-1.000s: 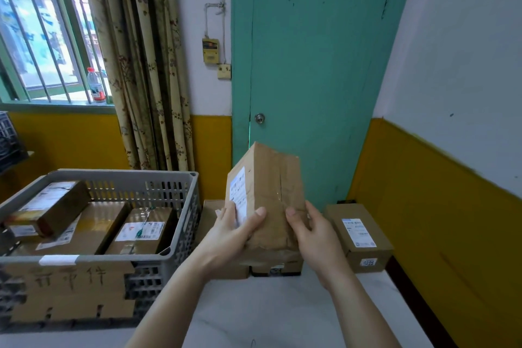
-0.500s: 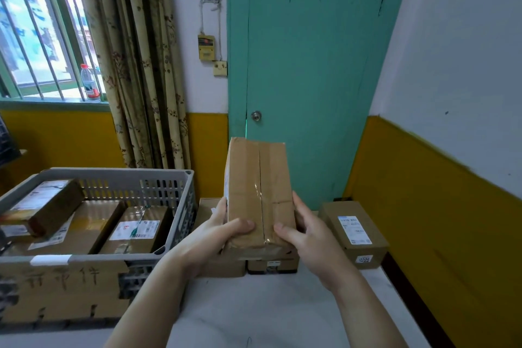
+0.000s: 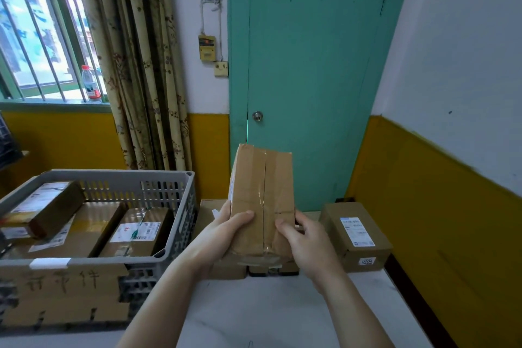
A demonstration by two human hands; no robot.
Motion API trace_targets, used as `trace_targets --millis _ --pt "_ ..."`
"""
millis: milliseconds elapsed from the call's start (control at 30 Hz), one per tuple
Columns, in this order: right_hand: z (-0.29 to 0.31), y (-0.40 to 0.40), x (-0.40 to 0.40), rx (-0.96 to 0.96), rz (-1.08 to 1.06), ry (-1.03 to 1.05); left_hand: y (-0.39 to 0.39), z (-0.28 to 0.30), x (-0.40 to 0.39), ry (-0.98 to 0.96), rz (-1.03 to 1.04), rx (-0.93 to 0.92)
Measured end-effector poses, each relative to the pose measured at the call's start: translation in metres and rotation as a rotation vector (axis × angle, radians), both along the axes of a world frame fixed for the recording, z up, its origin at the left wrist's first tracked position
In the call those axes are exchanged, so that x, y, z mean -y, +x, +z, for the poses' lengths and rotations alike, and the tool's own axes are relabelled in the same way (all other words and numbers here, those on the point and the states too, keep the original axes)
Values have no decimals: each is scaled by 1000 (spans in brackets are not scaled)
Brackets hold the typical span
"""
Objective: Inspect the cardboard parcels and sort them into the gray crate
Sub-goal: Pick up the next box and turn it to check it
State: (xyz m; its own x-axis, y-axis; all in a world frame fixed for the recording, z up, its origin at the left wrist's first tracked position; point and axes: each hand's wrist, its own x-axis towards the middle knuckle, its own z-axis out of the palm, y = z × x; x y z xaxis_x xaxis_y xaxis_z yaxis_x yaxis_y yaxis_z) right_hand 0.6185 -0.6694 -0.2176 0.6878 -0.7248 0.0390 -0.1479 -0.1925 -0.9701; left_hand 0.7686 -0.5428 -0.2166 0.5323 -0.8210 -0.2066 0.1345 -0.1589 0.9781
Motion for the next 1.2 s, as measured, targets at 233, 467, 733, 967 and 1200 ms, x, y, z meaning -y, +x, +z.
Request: trace_targets --millis 233,467,733,967,1200 --pt "2 5 5 -77 -224 -276 2 9 3 92 78 28" --pt "-2 12 9 -139 -262 -375 0 9 4 82 152 44" --pt "8 16 10 -43 -288 -305 -9 18 8 38 229 152" --pt "2 16 7 -94 -332 -260 -10 15 8 70 222 240" --pt "6 17 10 -138 -372 -315 -13 16 9 130 224 356"
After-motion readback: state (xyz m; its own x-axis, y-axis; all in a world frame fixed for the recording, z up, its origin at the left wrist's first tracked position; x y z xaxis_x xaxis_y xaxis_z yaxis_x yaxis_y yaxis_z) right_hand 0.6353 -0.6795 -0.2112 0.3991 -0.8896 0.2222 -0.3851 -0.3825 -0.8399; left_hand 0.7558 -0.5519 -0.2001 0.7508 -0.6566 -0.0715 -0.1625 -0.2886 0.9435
